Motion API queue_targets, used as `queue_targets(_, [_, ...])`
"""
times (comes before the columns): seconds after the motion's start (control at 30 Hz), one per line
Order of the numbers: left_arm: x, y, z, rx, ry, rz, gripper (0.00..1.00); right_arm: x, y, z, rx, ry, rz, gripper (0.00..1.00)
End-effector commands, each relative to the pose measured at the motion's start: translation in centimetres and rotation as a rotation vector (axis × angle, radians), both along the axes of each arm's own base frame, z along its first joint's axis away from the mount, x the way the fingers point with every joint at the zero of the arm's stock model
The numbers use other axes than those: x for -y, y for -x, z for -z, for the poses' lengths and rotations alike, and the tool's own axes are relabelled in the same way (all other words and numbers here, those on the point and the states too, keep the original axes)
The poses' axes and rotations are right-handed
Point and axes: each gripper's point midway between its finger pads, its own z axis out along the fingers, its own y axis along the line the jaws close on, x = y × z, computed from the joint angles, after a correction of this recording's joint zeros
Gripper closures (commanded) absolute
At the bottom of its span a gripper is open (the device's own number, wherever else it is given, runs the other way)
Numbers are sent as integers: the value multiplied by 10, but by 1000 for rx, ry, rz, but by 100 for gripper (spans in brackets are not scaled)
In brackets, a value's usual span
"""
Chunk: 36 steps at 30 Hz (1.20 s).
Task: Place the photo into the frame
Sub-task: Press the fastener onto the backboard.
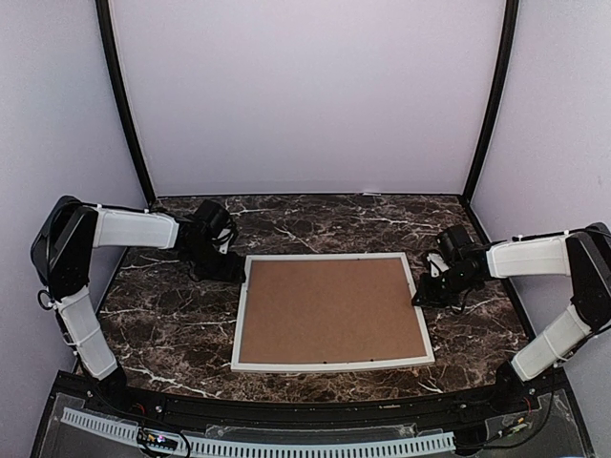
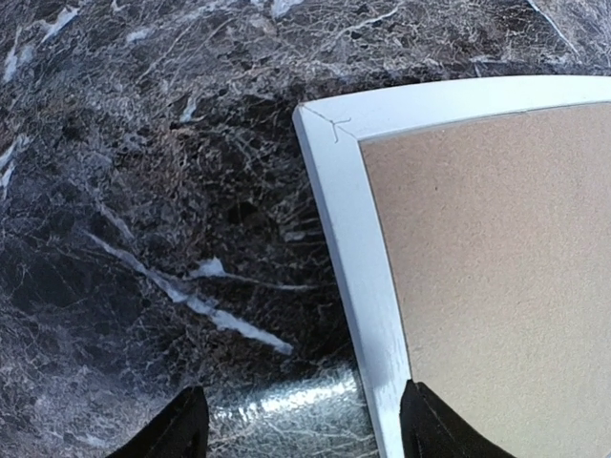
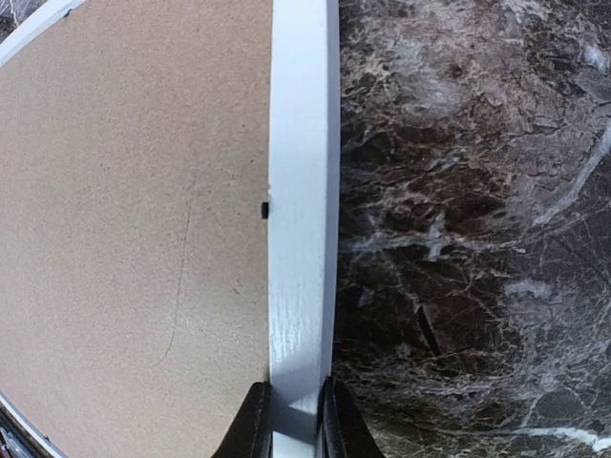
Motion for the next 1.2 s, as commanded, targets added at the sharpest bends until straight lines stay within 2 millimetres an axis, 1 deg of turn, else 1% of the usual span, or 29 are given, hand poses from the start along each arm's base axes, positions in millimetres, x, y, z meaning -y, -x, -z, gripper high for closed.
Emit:
queue_targets(0.0, [-6,17,3,-40,-7,8,29,-1,8,14,-39,-3,-2,87])
queue_targets(0.3, [-6,27,12,-68,5,9,29,-2,7,13,-39,-7,-5,88])
queue_targets(0.47, [0,30,15,-80,14,17,29,-3,6,14,-41,-7,-5,88])
queue_targets(0.73, [6,41,24,-108,23,16,29,-3,6,13,-39,-9,-8,88])
queue_targets(0.9, [9,43,32,-123,18,17,29,-4,6,12,-38,-14,-7,88])
queue_targets(1.03, [9,43,34,-126,12,17,29,-3,7,12,-39,-12,-5,89])
queue_targets(1.17, [9,47,37,-131,-2,17,29,-3,8,13,-39,-14,-2,89])
